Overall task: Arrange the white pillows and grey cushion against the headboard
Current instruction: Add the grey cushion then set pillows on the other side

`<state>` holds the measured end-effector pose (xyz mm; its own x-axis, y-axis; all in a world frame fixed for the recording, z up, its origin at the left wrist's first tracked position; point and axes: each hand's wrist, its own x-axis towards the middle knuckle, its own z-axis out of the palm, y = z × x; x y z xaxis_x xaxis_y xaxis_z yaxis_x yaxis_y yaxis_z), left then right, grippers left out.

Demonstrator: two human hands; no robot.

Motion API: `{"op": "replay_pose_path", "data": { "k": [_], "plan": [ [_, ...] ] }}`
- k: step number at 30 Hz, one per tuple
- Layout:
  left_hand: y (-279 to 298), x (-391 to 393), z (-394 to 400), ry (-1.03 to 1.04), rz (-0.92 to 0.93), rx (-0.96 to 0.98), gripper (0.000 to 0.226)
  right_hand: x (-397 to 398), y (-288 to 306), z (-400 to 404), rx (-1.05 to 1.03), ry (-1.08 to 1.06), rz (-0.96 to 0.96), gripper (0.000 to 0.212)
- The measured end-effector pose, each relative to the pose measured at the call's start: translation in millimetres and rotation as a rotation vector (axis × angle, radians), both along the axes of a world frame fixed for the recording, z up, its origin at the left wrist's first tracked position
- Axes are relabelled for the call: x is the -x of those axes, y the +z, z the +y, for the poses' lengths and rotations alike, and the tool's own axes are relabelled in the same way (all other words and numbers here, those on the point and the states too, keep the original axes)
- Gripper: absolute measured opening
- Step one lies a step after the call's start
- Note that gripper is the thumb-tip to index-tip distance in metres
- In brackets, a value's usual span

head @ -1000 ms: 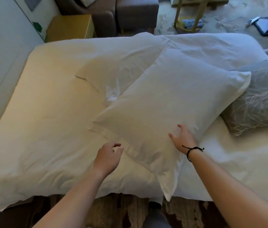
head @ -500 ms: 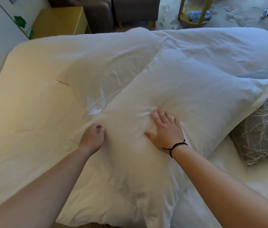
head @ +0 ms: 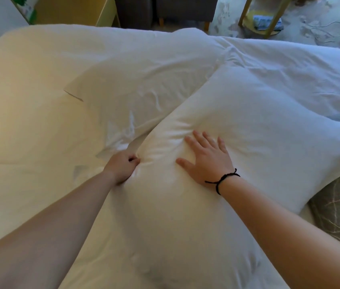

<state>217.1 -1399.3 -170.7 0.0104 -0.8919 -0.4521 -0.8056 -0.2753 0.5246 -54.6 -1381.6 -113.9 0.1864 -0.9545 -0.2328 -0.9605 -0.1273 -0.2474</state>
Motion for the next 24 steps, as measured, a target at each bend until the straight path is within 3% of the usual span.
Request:
{"op": "replay_pose_path", "data": {
  "k": [2,5,9,11,13,16,19,21,24],
  "plan": [
    [17.8,10.9,10.9,0.011,-0.033,0.118,0.024,-4.6,7.2,-6.5,-0.024,-0.006,-0.003,0.076],
    [63.1,24.5,31.3,0.116,0.058,0.322,0.031,-12.6,27.4,-14.2,-0.058,-0.005,-0.027,0.075],
    [142.4,40.2,65.5,0.044,0.169,0.478,0.029,-19.1,80.3,-28.4,-0.096,0.222,-0.043,0.105],
    [175.2,50.8,96.2,-0.081,0.209,0.511,0.025,-19.0,115.4,-39.1,-0.204,0.369,0.089,0.122],
    [199.7,60.6,134.3,-0.233,0.242,0.539,0.026,-22.1,148.3,-47.0,-0.358,0.518,0.325,0.124],
    [212.6,68.4,179.0,-0.427,0.198,0.508,0.024,-35.6,182.1,-37.1,-0.489,0.651,0.630,0.105],
    [208.2,65.6,198.3,-0.395,0.228,0.315,0.029,-37.8,184.9,-2.9,-0.476,0.748,0.775,0.052],
    [199.6,59.5,201.0,-0.284,0.271,0.202,0.035,-25.9,176.2,20.4,-0.417,0.749,0.775,0.036],
    [183.7,48.3,201.4,-0.107,0.198,0.094,0.056,1.3,165.8,40.5,-0.351,0.666,0.649,0.033]
  ]
}}
